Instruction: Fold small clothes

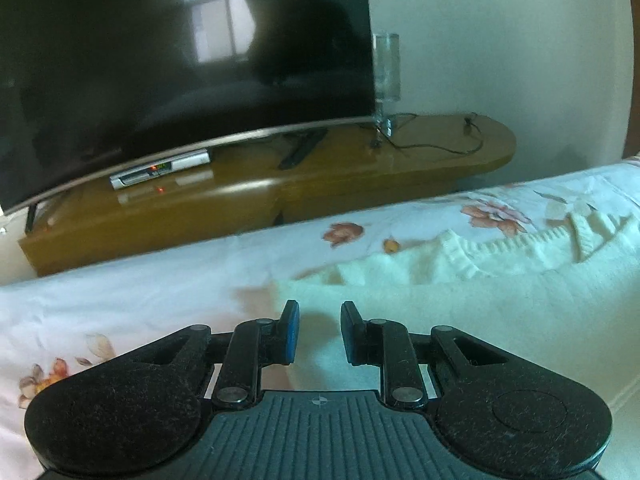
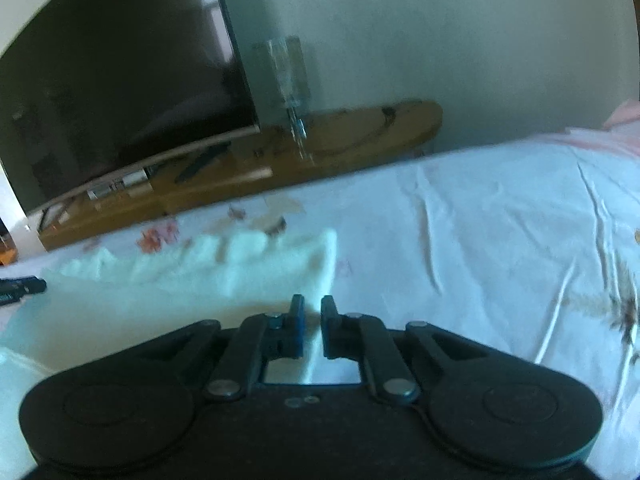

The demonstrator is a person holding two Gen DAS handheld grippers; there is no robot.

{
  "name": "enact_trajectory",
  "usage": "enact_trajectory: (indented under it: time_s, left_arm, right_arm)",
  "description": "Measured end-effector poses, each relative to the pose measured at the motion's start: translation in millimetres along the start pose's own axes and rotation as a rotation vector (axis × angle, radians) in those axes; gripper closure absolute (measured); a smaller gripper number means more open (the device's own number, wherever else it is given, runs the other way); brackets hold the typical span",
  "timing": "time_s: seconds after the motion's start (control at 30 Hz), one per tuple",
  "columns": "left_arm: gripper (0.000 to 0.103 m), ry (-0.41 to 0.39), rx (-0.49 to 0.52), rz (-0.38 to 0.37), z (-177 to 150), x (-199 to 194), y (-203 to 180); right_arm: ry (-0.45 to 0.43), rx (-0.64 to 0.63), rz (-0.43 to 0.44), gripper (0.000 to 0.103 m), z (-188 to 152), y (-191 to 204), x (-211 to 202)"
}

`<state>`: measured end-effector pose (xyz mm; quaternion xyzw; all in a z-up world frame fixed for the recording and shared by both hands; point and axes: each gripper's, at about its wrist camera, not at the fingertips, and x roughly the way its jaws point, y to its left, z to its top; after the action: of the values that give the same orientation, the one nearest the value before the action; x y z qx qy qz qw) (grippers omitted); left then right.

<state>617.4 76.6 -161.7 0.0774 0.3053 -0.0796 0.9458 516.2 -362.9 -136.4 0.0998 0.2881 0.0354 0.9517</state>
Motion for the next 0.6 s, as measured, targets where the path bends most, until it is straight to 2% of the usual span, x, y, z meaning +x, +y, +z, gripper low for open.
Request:
enact_trajectory:
  time_s: [0.07, 0.13, 0.2, 0.27, 0.33, 0.37, 0.43, 0.47, 0.5, 0.57, 0.6]
  left_arm:
    - [0.079, 0.004, 0.044, 0.028, -7, 3, -6]
    - [0.079, -0.017, 0.072, 0.059, -14, -4, -10]
    - [0.079, -0.029, 0.046, 0.062, -16, -22, -9]
    - [0.079, -0.058, 0.054, 0.040, -22, -40, -14]
    - [0.079, -0.042, 0.092, 0.026, -31, -45, -23]
    - [0.079, -0.045, 0.120, 0.040, -37, -46, -28]
    - [0.078, -0.065, 0.143, 0.060, -45, -51, -30]
    - [0.076, -0.061, 0.130, 0.054, -46, -53, -27]
    - [0.065, -0.060, 0.122, 0.052, -47, -54, -23]
    - [0.050, -0.056, 0.101, 0.072, -46, -57, -13]
    - [0.050, -0.048, 0.083, 0.066, -42, -59, -9]
  right_arm:
    - [0.007, -0.009, 0.018, 0.094, 1, 2, 4]
    - [0.076, -0.056, -0.002, 0.095, -5, 6, 17]
    - [0.068, -0.092, -0.018, 0.096, -5, 9, 14]
    - [0.051, -0.079, -0.028, 0.092, -1, 10, 2]
    - [0.004, -0.092, 0.042, 0.089, -4, 17, -16]
    - [0.010, -0.114, 0.064, 0.089, -7, 24, -17]
    - [0.079, -0.203, 0.059, 0.090, -19, 40, -8]
    - [0.088, -0.250, 0.036, 0.091, -26, 46, -5]
    - [0.065, -0.284, 0.025, 0.091, -30, 47, -7]
    - [0.062, -0.243, 0.003, 0.092, -28, 40, -12]
    - [0.062, -0.216, -0.022, 0.092, -27, 36, -14]
